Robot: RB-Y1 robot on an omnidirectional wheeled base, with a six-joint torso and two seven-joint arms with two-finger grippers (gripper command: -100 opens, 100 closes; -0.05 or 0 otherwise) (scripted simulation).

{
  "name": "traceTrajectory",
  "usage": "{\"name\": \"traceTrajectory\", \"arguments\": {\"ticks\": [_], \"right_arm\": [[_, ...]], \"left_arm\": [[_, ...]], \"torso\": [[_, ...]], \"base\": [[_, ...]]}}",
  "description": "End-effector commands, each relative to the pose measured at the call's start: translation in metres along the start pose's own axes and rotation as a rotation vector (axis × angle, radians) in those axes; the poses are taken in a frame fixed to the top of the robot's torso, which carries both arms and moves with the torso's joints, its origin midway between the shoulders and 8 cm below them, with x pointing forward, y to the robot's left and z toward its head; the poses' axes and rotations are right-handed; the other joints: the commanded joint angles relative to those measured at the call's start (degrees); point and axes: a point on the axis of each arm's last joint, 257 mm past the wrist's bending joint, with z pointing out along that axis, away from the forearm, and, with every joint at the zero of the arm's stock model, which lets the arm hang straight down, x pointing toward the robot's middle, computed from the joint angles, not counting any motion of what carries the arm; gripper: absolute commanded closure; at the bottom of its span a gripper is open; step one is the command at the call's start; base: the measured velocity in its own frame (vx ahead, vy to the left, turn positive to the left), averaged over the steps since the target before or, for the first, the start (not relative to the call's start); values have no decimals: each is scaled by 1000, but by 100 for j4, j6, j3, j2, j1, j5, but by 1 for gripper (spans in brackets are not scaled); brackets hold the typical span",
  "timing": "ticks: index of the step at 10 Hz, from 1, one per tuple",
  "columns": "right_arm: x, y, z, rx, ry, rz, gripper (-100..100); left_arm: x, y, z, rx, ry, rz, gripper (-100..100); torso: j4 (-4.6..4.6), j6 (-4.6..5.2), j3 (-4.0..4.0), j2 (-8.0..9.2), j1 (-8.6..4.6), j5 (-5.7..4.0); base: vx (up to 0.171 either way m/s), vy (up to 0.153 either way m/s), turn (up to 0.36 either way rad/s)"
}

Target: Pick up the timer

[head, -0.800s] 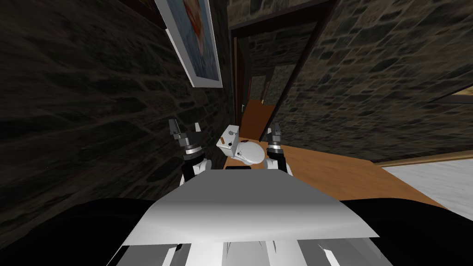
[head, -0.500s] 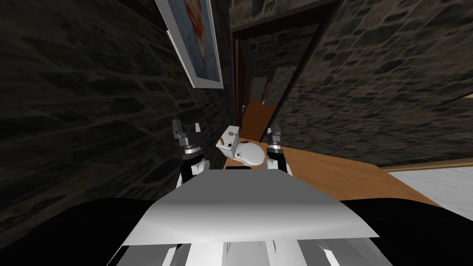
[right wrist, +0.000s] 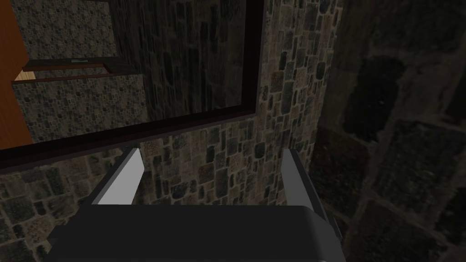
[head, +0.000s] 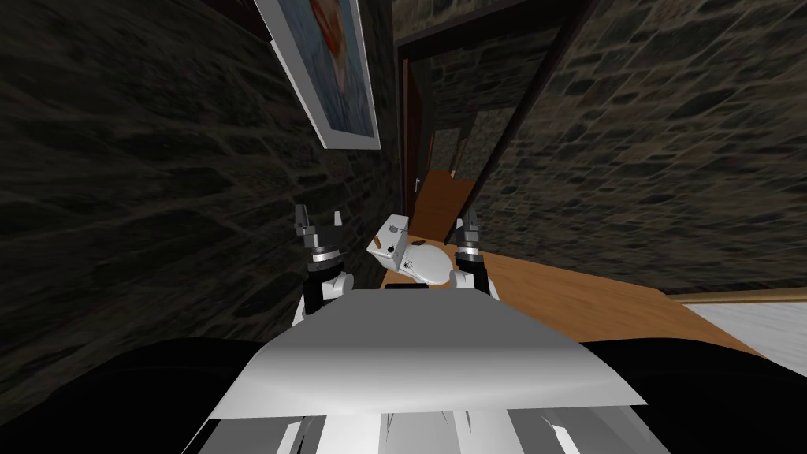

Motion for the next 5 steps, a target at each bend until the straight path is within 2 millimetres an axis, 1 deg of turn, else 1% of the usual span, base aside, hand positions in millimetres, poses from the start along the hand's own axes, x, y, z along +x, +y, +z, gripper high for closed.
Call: {"name": "traceTrajectory", "arguments": {"ticks": [1,5], "right_arm": [[0,0,0,0,0,0,0],[0,0,0,0,0,0,0]], "left_arm": [[0,0,0,-1,0,-2,-100],[0,0,0,-1,0,-2,-100]], "torso": [[0,0,0,0,0,0],[0,0,0,0,1,0]], "base": [[5,6,-17],[0,-1,2]]}}
